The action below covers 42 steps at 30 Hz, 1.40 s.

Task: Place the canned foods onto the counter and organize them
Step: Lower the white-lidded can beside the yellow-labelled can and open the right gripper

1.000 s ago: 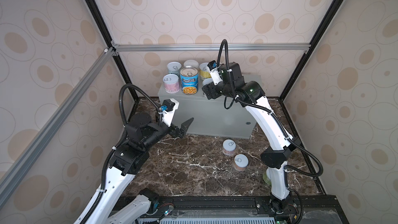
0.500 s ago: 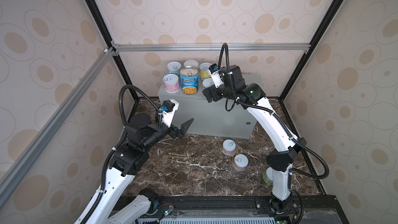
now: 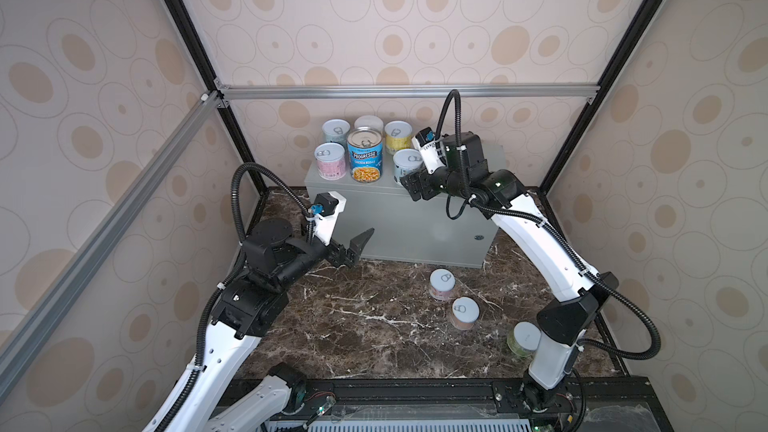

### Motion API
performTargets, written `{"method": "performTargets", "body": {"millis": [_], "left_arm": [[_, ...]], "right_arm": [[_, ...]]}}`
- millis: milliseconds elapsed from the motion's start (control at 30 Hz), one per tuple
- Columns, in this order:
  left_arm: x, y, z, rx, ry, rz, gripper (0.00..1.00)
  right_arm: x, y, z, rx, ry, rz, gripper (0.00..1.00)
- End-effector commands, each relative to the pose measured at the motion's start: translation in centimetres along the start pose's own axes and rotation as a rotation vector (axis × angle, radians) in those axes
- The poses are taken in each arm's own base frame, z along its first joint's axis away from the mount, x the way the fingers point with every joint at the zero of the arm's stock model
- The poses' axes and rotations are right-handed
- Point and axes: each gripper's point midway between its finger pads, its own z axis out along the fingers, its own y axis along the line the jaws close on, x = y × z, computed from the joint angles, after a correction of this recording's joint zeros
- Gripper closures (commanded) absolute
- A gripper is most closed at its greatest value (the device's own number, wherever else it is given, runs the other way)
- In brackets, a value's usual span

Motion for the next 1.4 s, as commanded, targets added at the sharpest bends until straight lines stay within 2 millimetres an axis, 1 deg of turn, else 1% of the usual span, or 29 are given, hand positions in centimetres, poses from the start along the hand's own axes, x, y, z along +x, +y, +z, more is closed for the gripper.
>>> {"method": "performTargets", "body": {"millis": [0,167,433,700,1367], "left_arm": [[-1.3,-0.2,-0.6,0.005,-0.033,0.026,0.02],[-1.2,-0.2,-0.7,0.001,-0.028,0.032,0.02],[-1.2,-0.1,-0.7,-0.005,-0.026,0.036,0.02],[-1.2,-0.1,-0.7,-0.005,-0.023,0.039,0.02],[-1.2,-0.1,-1.0,-0.010,-0.029,0.047,0.02]], "right_arm": [[-1.9,0.6,-0.6,-0.041,-0.070,-0.015,0.17],[-2.0,1.0,0.0,-0.064,-0.076,-0.016,0.21],[-1.9,1.0,0.8,-0.072,-0.076,-0.009,0.28],[-1.9,1.0,1.4,-0.073,-0.077,0.004,0.29],[-2.0,1.4,1.8,-0.087,-0.077,0.005,0.31]]}}
